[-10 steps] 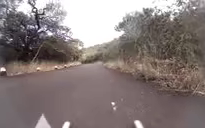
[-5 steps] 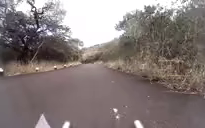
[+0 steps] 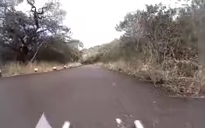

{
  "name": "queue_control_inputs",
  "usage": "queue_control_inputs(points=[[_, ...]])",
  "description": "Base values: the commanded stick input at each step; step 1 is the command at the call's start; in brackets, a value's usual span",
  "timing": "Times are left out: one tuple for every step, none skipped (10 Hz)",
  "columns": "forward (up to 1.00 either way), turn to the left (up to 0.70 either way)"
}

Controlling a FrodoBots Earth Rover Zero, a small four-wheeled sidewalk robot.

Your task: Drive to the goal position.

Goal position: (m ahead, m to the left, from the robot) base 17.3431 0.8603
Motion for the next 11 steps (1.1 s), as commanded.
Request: queue_control_inputs(points=[[0.50,0.00],[0.50,0.00],[0.50,0.00],[0.50,0.00],[0.50,0.00],[0.50,0.00],[0.50,0.00],[0.50,0.00],[0.50,0.00],[0.50,0.00],[0.50,0.00]])
